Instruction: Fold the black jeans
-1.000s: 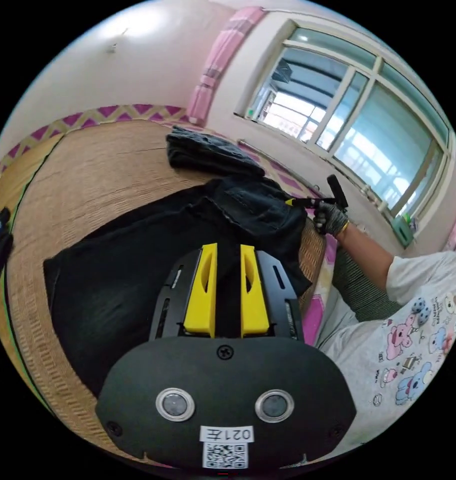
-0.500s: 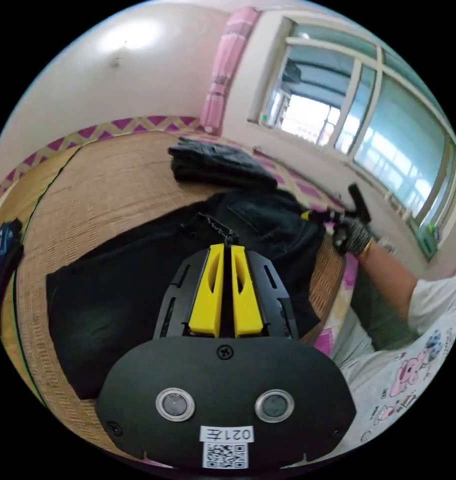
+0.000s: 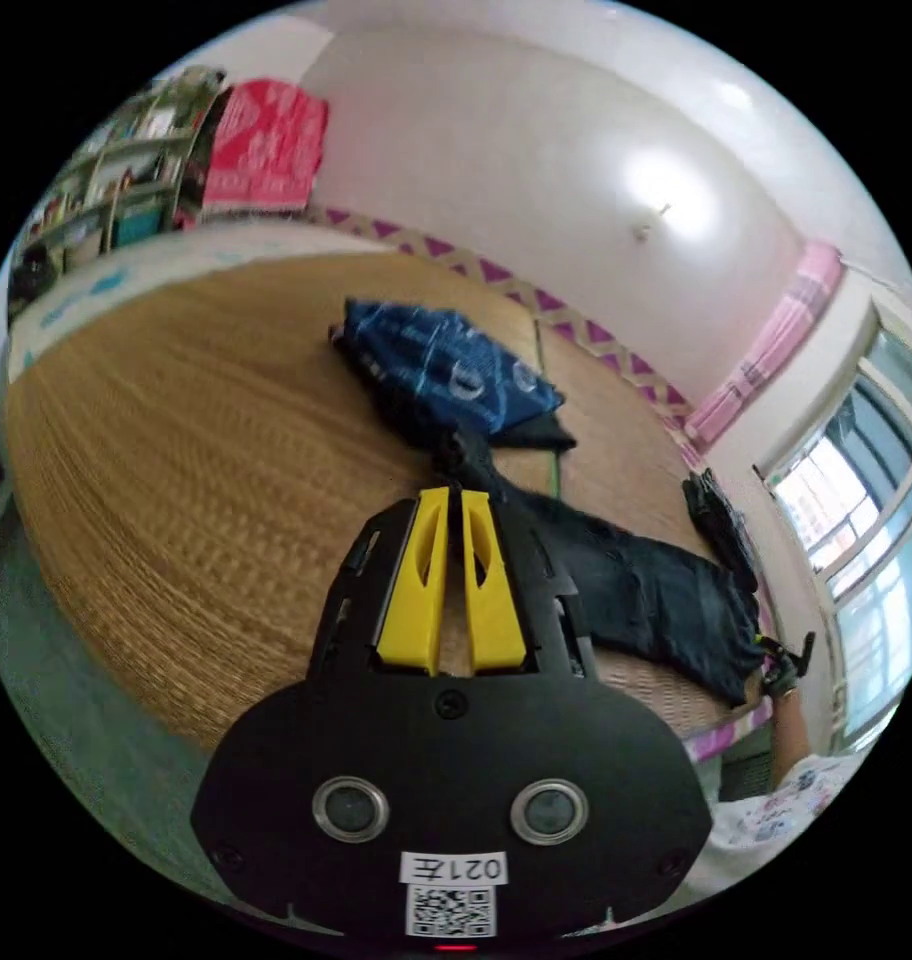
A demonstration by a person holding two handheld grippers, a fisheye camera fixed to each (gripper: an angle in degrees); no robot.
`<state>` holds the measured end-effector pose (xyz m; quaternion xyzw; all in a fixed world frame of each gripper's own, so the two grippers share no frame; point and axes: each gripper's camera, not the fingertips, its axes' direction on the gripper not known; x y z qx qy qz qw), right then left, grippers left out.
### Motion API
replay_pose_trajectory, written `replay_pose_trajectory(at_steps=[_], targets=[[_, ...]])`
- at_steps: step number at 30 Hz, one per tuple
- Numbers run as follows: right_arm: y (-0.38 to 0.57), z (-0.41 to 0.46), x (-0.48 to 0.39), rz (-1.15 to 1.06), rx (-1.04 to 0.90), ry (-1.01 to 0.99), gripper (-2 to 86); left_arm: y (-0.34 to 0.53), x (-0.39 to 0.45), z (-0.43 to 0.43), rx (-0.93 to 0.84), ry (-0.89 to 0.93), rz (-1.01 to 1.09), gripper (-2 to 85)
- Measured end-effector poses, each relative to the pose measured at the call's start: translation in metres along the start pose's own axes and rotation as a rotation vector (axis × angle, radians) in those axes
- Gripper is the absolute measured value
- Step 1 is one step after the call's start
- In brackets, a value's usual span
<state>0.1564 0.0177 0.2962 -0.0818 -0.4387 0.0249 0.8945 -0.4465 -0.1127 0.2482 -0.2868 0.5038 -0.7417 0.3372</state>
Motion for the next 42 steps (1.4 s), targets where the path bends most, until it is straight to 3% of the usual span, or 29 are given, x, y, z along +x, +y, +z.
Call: replay_pose_trajectory(at_steps=[3, 6, 9, 14, 18, 25, 28, 35, 42], targets=[[-0.001, -0.016, -0.014, -0.028, 0.041, 0.011, 5.9, -0.005, -0.034, 0.004, -0.019, 0.13, -0.117, -0.8], [-0.005, -0.044, -0.038, -0.188, 0.166, -0.035, 5.3, -0.014, -0.034, -0.016, 0.044, 0.088, -0.099, -0.7], [-0.027, -0.042, -0.066, -0.4, 0.154, -0.02, 6.1, -0.024, 0.005, -0.029, 0.068, 0.005, 0.119, 0.0], [-0.072, 0.004, -0.111, -0.719, 0.014, 0.061, 7.7, -0.04, 0.091, 0.017, -0.097, 0.061, 0.486, 6.6], [-0.11, 0.046, -0.138, -0.894, -0.149, 0.112, 8.9, -0.049, 0.129, 0.056, -0.167, 0.04, 0.657, 9.3], [-0.153, 0.085, -0.147, -0.975, -0.351, 0.011, 7.6, -0.066, 0.137, 0.111, -0.334, 0.078, 0.763, 11.4], [-0.154, 0.086, -0.149, -1.02, -0.416, -0.079, 2.3, -0.068, 0.132, 0.114, -0.358, 0.13, 0.775, 10.9], [-0.134, 0.032, -0.142, -1.017, -0.221, -0.144, 0.1, -0.065, 0.129, 0.115, -0.431, 0.145, 0.837, -0.4], [-0.097, -0.028, -0.144, -1.035, -0.102, -0.187, -0.1, -0.063, 0.109, 0.073, -0.264, 0.175, 0.803, -0.7]])
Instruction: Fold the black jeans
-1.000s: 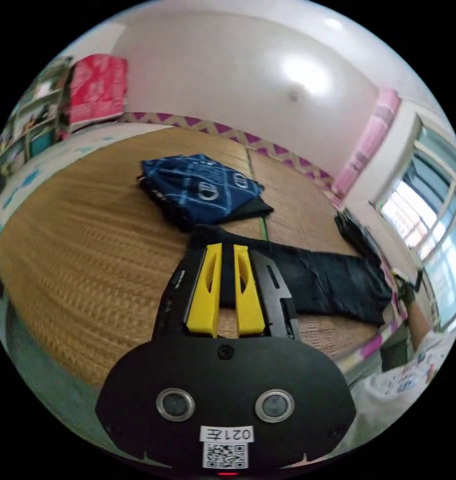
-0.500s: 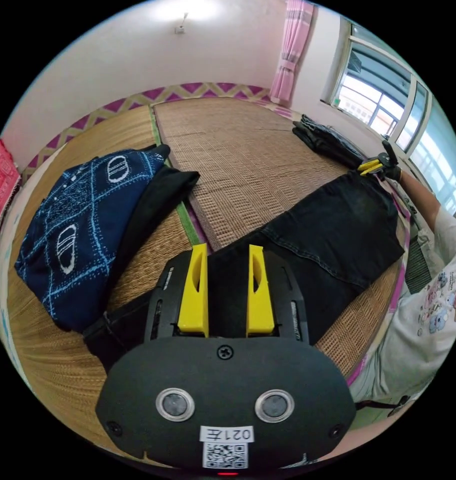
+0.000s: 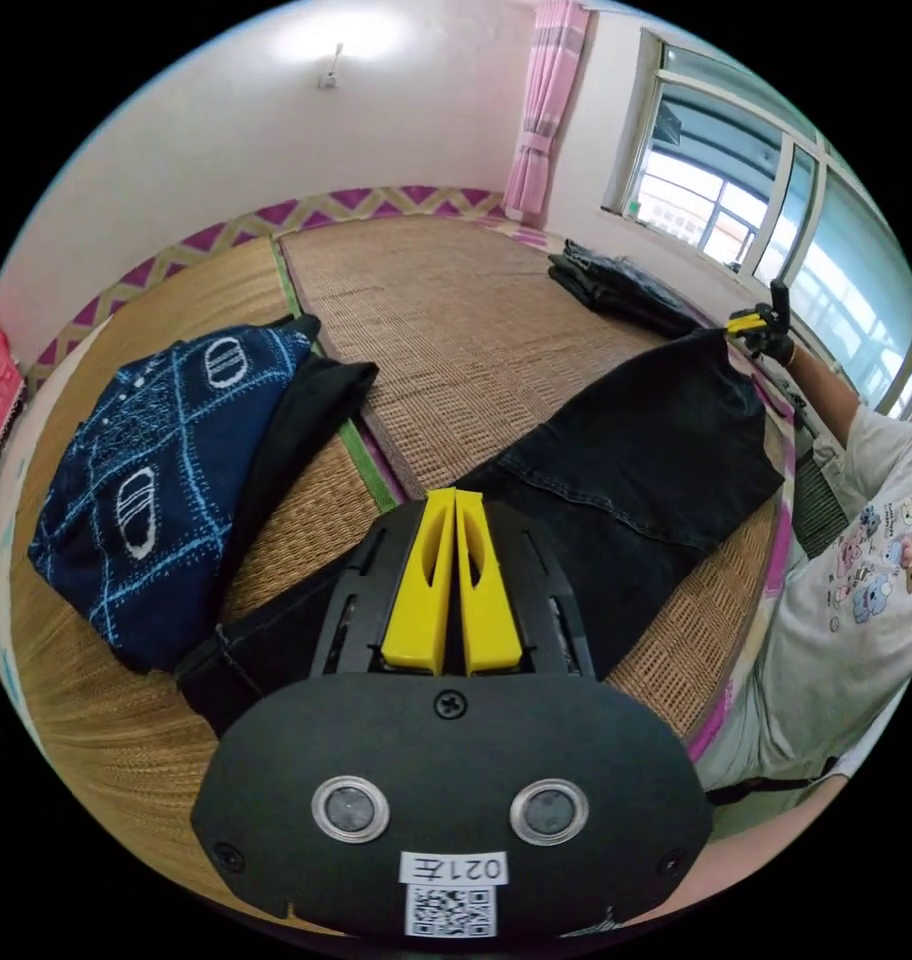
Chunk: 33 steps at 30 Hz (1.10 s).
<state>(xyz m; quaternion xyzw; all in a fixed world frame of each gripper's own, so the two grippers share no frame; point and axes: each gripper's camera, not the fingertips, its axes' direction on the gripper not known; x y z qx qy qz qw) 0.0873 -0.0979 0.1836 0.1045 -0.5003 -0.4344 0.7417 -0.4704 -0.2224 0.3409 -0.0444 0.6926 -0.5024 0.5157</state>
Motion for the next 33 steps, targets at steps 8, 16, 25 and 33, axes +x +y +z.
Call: replay_pose_trajectory(at_steps=[8, 16, 25, 33], targets=[[0.01, -0.032, -0.04, -0.033, 0.006, 0.04, -0.2, 0.002, 0.014, 0.007, -0.104, -0.14, 0.093, 7.8], [0.014, -0.037, -0.049, -0.027, -0.017, 0.04, -0.2, 0.014, -0.011, 0.019, -0.205, 0.026, 0.152, 1.9], [0.038, -0.055, -0.063, 0.001, 0.021, 0.036, -0.3, 0.092, -0.01, -0.074, 0.196, 0.096, 0.131, -0.9], [0.134, -0.1, -0.179, -0.028, 0.126, -0.072, -0.4, 0.236, 0.053, -0.16, 0.346, 0.152, 0.132, -0.9]])
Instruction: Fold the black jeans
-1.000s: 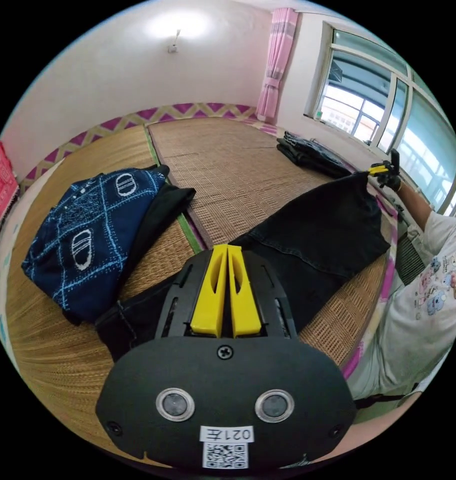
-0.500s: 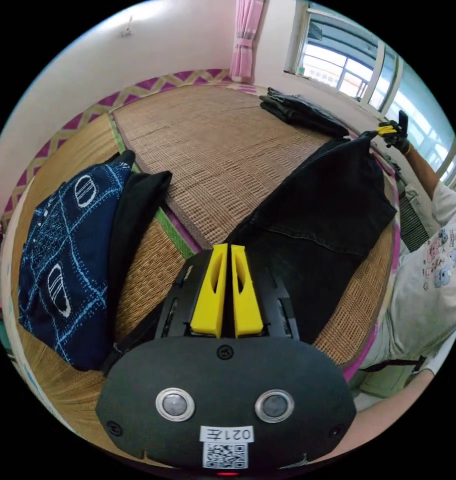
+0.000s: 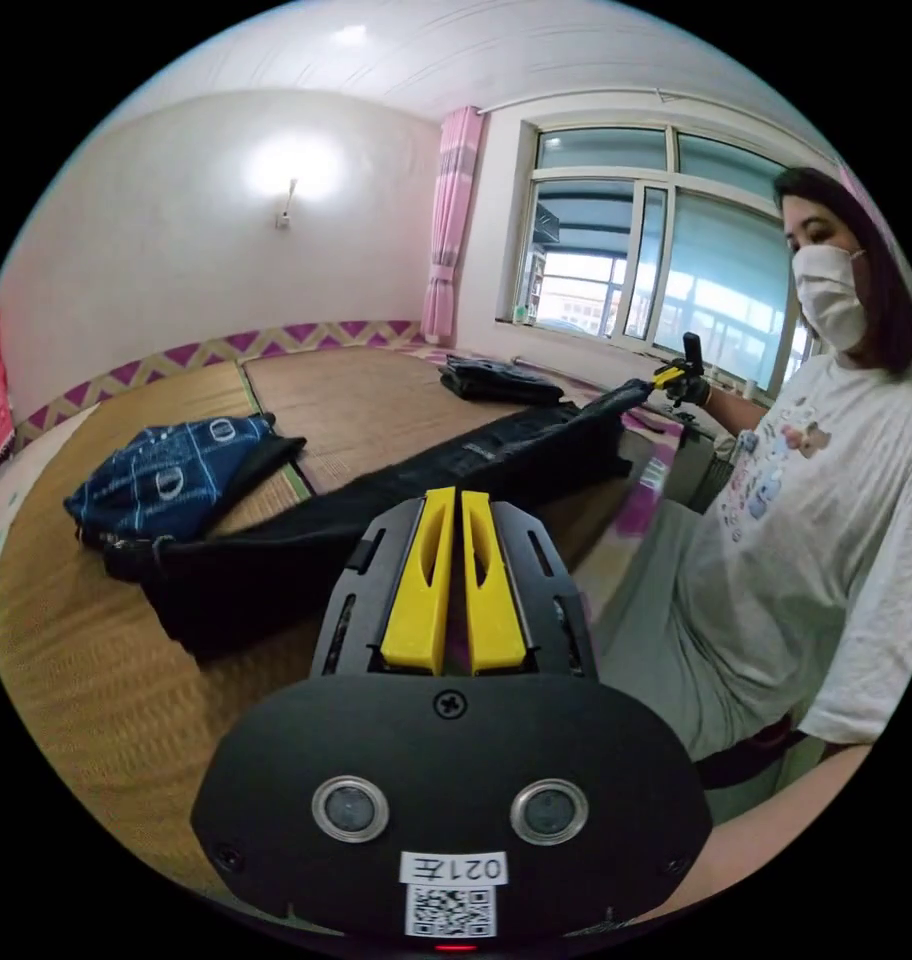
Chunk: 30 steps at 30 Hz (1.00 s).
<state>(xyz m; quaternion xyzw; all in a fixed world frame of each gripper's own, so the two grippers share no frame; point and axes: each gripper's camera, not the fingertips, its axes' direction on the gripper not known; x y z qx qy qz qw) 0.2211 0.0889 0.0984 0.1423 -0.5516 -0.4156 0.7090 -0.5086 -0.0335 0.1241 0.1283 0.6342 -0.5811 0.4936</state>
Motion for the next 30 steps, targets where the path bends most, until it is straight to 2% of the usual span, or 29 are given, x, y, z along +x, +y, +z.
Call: replay_pose_trajectory(at_steps=[6, 9, 10, 11, 13, 15, 17, 19, 20, 21, 22, 25, 29, 30], targets=[[0.071, 0.062, -0.038, 0.168, -0.145, -0.095, -0.4, 0.101, 0.014, 0.001, -0.088, 0.035, -0.266, -0.9], [0.083, 0.074, -0.041, 0.258, -0.17, -0.109, 0.1, 0.118, 0.013, -0.015, -0.013, 0.064, -0.332, -0.9], [0.082, 0.071, -0.043, 0.252, -0.171, -0.102, 0.2, 0.118, 0.013, -0.031, 0.061, 0.062, -0.335, -0.8], [0.078, 0.063, -0.046, 0.234, -0.185, -0.096, 0.5, 0.115, 0.013, -0.049, 0.128, 0.039, -0.335, -0.8], [0.07, 0.047, -0.045, 0.209, -0.173, -0.101, 1.0, 0.106, 0.009, -0.065, 0.153, -0.061, -0.355, -0.5], [0.056, 0.027, -0.032, 0.239, -0.032, 0.006, 2.7, 0.094, 0.0, -0.063, 0.076, -0.175, -0.383, 0.4], [0.046, 0.029, -0.014, 0.294, 0.026, 0.087, 3.4, 0.084, -0.019, -0.046, -0.029, -0.276, -0.442, 1.9], [0.041, 0.047, 0.007, 0.391, -0.021, 0.201, 2.3, 0.087, -0.034, -0.033, -0.081, -0.31, -0.501, 1.7], [0.043, 0.065, 0.018, 0.44, -0.113, 0.261, 1.4, 0.095, -0.043, -0.024, -0.148, -0.326, -0.559, 1.0], [0.051, 0.084, 0.026, 0.488, -0.239, 0.305, 0.7, 0.1, -0.046, -0.023, -0.151, -0.336, -0.587, 0.4], [0.056, 0.092, 0.028, 0.492, -0.291, 0.307, 0.4, 0.111, -0.046, -0.031, -0.075, -0.315, -0.613, -0.3], [0.08, 0.085, 0.015, 0.531, -0.169, 0.348, -0.4, 0.13, -0.044, -0.046, -0.013, -0.266, -0.679, -0.8], [0.076, 0.071, 0.02, 0.599, -0.244, 0.278, -0.4, 0.134, -0.037, -0.055, -0.036, -0.279, -0.682, -0.9], [0.071, 0.061, 0.022, 0.59, -0.209, 0.288, -0.3, 0.132, -0.036, -0.056, -0.037, -0.284, -0.668, -0.9]])
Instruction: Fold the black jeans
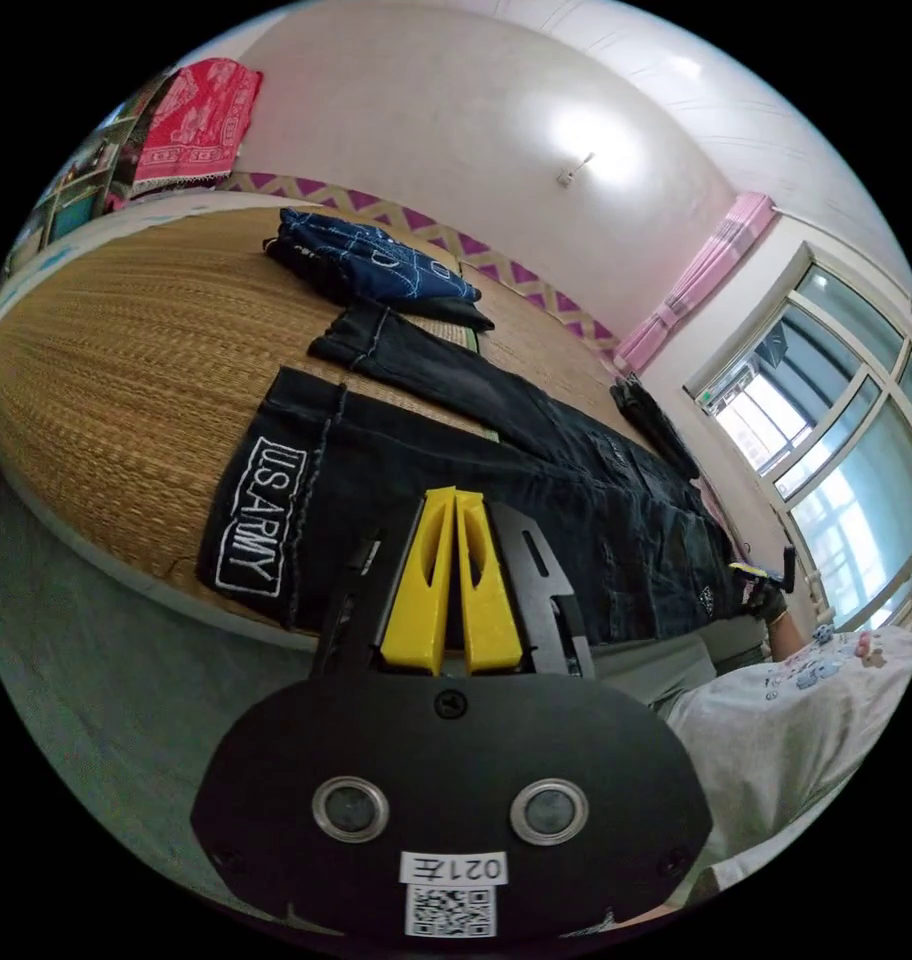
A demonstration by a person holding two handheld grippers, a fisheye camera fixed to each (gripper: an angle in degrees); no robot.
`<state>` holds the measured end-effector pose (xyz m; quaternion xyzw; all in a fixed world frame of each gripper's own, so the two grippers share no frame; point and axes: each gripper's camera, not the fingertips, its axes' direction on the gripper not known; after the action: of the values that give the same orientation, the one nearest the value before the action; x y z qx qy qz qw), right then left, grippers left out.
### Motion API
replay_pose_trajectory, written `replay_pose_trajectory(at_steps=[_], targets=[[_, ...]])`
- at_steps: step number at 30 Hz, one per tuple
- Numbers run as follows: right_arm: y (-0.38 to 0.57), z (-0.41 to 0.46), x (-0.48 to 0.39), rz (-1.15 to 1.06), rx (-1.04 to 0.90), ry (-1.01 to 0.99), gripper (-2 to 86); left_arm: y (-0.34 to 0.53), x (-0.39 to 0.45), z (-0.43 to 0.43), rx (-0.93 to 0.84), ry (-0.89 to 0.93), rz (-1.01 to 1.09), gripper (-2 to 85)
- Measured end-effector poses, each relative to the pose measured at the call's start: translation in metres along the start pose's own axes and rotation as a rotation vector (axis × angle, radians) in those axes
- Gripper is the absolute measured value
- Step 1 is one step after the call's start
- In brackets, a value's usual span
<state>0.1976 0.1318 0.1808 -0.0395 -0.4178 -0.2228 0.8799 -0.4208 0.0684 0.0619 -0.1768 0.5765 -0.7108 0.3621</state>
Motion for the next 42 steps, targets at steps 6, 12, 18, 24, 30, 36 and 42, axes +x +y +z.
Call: replay_pose_trajectory(at_steps=[6, 12, 18, 24, 30, 36, 42], targets=[[-0.027, -0.015, 0.056, 0.288, 0.196, -0.078, 5.0, -0.01, 0.003, -0.003, 0.096, 0.11, 0.045, -0.9], [-0.056, 0.026, 0.107, 0.389, 0.012, -0.254, 7.1, -0.002, -0.013, 0.019, 0.038, 0.092, -0.052, -0.9], [-0.073, 0.016, 0.116, 0.35, -0.064, -0.233, 0.9, 0.006, -0.014, 0.016, 0.039, 0.102, -0.095, -1.0], [-0.066, -0.022, 0.106, 0.314, -0.02, 0.075, -0.7, 0.014, -0.003, 0.017, 0.041, 0.064, -0.083, -0.9], [-0.024, -0.001, 0.119, 0.382, -0.037, 0.301, -0.3, 0.031, -0.001, 0.018, 0.094, 0.108, -0.116, -1.0], [-0.009, -0.022, 0.099, 0.359, 0.092, -0.126, 6.2, 0.041, 0.013, 0.022, 0.104, 0.091, -0.1, -0.9], [-0.005, 0.021, 0.092, 0.307, -0.071, -0.11, 1.0, 0.052, 0.03, 0.027, 0.114, 0.089, -0.107, -0.9]])
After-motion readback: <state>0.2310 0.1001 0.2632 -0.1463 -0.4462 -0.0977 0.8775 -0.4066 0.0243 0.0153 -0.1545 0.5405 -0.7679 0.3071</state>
